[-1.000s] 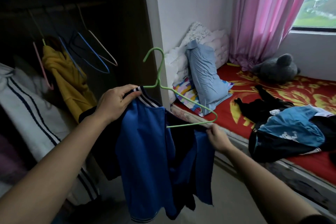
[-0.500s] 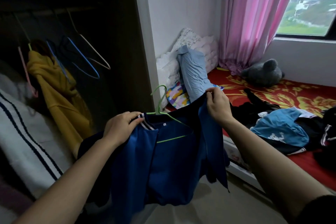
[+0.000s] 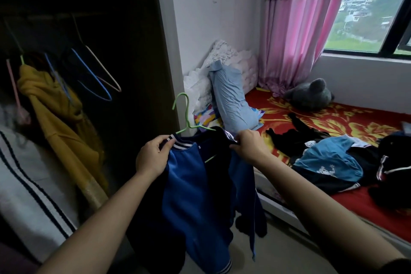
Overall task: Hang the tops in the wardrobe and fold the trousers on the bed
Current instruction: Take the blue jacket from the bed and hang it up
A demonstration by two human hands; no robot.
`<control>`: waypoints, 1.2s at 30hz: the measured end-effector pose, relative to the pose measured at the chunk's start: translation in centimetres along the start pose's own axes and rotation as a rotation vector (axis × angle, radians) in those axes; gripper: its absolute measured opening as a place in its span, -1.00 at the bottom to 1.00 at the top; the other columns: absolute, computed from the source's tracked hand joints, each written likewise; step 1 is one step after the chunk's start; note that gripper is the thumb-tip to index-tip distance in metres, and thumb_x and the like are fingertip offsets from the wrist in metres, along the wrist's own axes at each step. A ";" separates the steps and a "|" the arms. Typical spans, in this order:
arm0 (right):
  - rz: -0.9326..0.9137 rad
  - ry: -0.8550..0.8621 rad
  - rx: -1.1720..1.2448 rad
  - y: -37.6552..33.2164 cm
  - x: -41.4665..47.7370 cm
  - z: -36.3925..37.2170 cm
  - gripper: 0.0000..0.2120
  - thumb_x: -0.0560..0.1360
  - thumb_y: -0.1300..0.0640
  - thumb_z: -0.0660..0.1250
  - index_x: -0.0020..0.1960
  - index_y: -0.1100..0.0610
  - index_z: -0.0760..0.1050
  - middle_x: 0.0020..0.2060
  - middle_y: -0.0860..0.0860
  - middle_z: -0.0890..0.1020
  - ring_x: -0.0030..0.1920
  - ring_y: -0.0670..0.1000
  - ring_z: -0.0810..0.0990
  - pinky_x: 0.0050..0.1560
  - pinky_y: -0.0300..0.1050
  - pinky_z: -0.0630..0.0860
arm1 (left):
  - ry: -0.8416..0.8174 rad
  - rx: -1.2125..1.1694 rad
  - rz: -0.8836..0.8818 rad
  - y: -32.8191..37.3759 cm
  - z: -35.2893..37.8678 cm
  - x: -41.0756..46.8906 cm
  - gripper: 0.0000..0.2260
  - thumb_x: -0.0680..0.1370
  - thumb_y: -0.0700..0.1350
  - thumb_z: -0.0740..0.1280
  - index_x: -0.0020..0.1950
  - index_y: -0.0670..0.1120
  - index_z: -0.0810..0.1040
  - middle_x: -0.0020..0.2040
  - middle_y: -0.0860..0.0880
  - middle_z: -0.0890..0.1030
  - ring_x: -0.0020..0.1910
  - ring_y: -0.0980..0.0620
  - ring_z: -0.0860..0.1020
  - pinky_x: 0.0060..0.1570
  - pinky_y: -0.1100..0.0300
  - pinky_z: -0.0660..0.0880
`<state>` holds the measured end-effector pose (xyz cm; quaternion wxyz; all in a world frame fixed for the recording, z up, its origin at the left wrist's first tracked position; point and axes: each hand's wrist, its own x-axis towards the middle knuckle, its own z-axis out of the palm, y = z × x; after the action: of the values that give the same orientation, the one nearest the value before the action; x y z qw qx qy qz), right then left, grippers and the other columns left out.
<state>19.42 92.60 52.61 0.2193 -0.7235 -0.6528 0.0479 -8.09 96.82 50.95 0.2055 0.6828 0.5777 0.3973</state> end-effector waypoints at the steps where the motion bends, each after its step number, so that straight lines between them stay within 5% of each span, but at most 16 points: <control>1: 0.047 -0.039 -0.011 -0.1 -0.1 0.1 -0.76 0.46 0.08 0.44 -0.17 0.28 0.55 -0.25 0.16 0.59 -0.13 0.21 0.57 -0.22 -0.06 0.39 | -0.007 -0.017 0.005 0.2 0.3 0.0 -0.77 0.58 0.13 0.32 0.16 0.08 0.63 -0.01 0.06 0.66 -0.02 0.02 0.62 0.01 -0.01 0.58; 4: 0.095 -0.090 0.030 -0.9 -0.6 0.2 -0.82 0.43 0.13 0.39 -0.26 0.22 0.52 -0.39 0.06 0.45 -0.25 0.12 0.50 -0.29 -0.12 0.31 | -0.046 -0.084 0.024 1.1 1.1 0.0 -0.79 0.56 0.14 0.35 0.15 0.14 0.64 -0.03 0.13 0.66 -0.04 0.09 0.63 0.01 -0.02 0.60; 7: 0.093 0.049 0.187 -1.5 -1.1 0.5 -0.85 0.40 0.14 0.37 -0.25 0.21 0.63 -0.36 0.10 0.62 -0.26 0.07 0.60 -0.29 -0.10 0.45 | -0.086 -0.130 0.049 1.9 1.5 0.0 -0.81 0.53 0.16 0.38 0.09 0.17 0.67 -0.07 0.18 0.68 -0.08 0.14 0.65 -0.04 0.00 0.63; 10: 0.097 0.276 0.398 -2.8 -1.6 0.0 -0.84 0.45 0.10 0.42 -0.08 0.18 0.70 -0.21 0.06 0.71 -0.14 0.02 0.66 -0.02 -0.04 0.57 | -0.060 -0.178 0.078 2.7 1.2 0.0 -0.89 0.45 0.18 0.45 -0.07 0.22 0.69 -0.15 0.20 0.69 -0.13 0.17 0.65 -0.08 0.01 0.63; 16: -0.078 -0.093 0.394 -3.3 -1.4 0.1 -0.77 0.46 0.16 0.44 0.06 0.25 0.66 -0.06 0.10 0.73 -0.01 0.04 0.68 0.13 -0.05 0.54 | 0.066 -0.345 0.052 4.0 -1.9 0.2 -0.91 0.37 0.06 0.57 -0.19 0.14 0.70 -0.21 0.16 0.71 -0.16 0.12 0.68 -0.10 0.05 0.64; 19: -0.032 0.224 0.428 -2.1 -1.4 1.0 -0.80 0.43 0.24 0.41 0.06 0.14 0.63 -0.04 0.04 0.66 -0.03 0.04 0.62 0.09 -0.08 0.51 | 0.077 -0.360 0.058 3.9 -3.3 0.6 -0.89 0.36 0.05 0.57 -0.17 0.13 0.70 -0.20 0.16 0.71 -0.16 0.15 0.68 -0.07 0.04 0.64; 21: -0.017 0.321 0.447 -1.5 -1.0 0.8 -0.67 0.41 0.25 0.39 0.17 0.13 0.50 0.06 0.05 0.48 0.01 0.08 0.56 0.11 -0.05 0.50 | 0.073 -0.387 0.064 3.9 -4.0 0.7 -0.84 0.33 0.08 0.58 -0.15 0.10 0.72 -0.19 0.13 0.72 -0.15 0.12 0.68 -0.07 0.07 0.64; 25: -0.108 0.104 0.233 0.4 0.6 -0.5 -0.38 0.46 0.10 0.40 0.49 0.07 0.31 0.32 0.09 0.40 0.29 0.12 0.45 0.30 0.04 0.42 | 0.097 -0.440 0.069 4.0 -5.2 1.0 -0.79 0.34 0.06 0.56 -0.10 0.02 0.72 -0.17 0.08 0.72 -0.13 0.10 0.69 -0.11 0.19 0.60; 29: -0.209 0.247 -0.112 1.0 2.0 -2.2 -0.60 0.58 -0.22 0.23 0.29 -0.01 0.51 0.16 0.01 0.60 0.19 0.14 0.45 0.17 0.04 0.26 | 0.092 -0.509 0.083 4.2 -5.8 1.2 -0.88 0.39 -0.03 0.54 -0.11 0.04 0.70 -0.17 0.11 0.72 -0.15 0.15 0.68 -0.15 0.32 0.57; 31: -0.255 0.300 -0.132 0.8 2.3 -3.1 -0.52 0.54 -0.30 0.09 0.14 0.02 0.57 0.05 -0.02 0.65 0.10 0.13 0.44 0.10 0.03 0.23 | 0.083 -0.537 0.087 4.4 -5.9 1.3 -0.89 0.40 -0.06 0.53 -0.10 0.01 0.70 -0.17 0.09 0.72 -0.15 0.15 0.67 -0.15 0.33 0.56; 36: -0.359 0.375 0.028 -0.4 2.3 -5.1 -0.66 0.61 -0.16 0.22 0.12 0.08 0.55 0.01 0.01 0.63 0.04 0.12 0.55 -0.06 -0.08 0.31 | 0.042 -0.598 0.096 4.9 -6.5 1.7 -0.90 0.46 -0.12 0.49 -0.04 -0.05 0.69 -0.13 0.02 0.73 -0.11 0.08 0.68 -0.09 0.24 0.61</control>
<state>21.17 93.55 57.83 0.3515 -0.5893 -0.7179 -0.1179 -10.08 96.04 59.00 0.3665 0.6101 0.4063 0.5731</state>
